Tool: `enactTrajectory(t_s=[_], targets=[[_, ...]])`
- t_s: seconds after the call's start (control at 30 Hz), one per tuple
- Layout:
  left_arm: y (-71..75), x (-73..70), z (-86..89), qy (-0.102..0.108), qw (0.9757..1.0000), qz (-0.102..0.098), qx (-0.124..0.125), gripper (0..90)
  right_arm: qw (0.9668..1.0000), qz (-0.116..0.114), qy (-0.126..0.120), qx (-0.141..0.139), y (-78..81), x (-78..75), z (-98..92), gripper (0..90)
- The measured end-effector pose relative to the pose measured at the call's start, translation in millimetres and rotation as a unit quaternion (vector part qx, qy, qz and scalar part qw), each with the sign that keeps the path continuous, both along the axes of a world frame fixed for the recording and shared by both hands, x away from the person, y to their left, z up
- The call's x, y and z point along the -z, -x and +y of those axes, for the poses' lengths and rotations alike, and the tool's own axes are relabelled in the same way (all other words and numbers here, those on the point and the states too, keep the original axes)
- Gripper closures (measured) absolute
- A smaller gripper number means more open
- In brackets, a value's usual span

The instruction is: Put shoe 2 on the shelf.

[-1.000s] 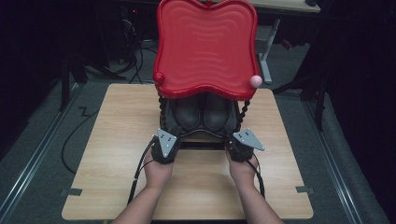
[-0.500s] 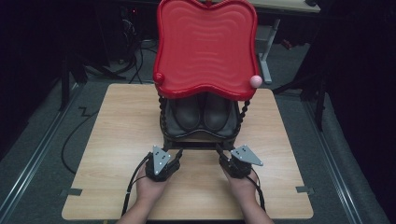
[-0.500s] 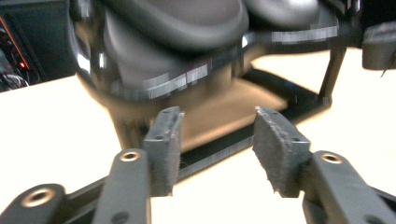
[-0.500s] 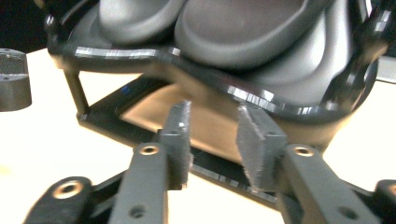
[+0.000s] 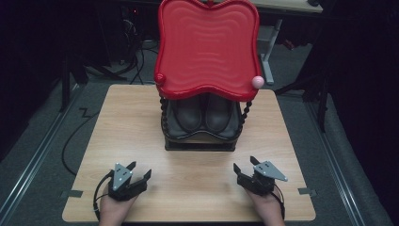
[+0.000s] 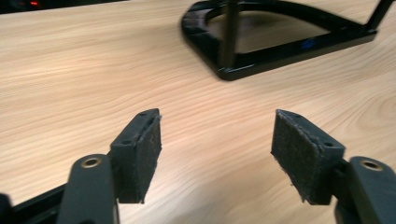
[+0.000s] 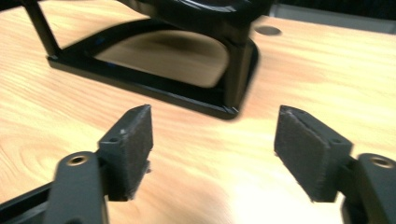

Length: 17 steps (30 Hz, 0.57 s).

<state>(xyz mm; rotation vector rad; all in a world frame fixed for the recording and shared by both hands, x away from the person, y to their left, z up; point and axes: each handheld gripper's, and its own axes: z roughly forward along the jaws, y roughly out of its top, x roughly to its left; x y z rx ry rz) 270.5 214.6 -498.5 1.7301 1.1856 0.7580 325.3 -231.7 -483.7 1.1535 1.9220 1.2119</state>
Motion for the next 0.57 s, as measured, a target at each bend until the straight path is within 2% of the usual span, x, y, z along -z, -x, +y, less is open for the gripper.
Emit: enactTrajectory(t_s=[0.1,0.23,0.33,0.37,0.4,0.57], targets=[[14.9,-1.8,16.2,0.001,0.9999,0.003,-0.015,28.9,0.9999,0.002,0.007,0.015,9.4,0.9,-16.5,22.2],[33.2,-2.9,27.1,-0.002,0.9998,-0.013,-0.015,27.7,0.9991,0.002,0.019,0.039,22.9,2.5,-36.1,16.0],[31.9,-4.4,29.2,-0.006,0.9996,-0.021,-0.019,27.2,0.9987,0.006,0.021,0.046,25.5,4.2,-42.1,15.6],[30.4,-4.7,29.5,-0.005,0.9995,-0.023,-0.021,27.1,0.9975,0.009,0.019,0.067,22.8,4.5,-45.4,15.7],[28.4,-4.1,28.6,-0.005,0.9995,-0.024,-0.021,27.1,0.9971,0.010,0.017,0.073,22.1,4.3,-45.6,15.7],[25.5,0.5,26.3,-0.021,0.9995,-0.017,-0.014,27.1,0.9973,0.008,0.016,0.071,20.1,5.4,-45.0,15.7]])
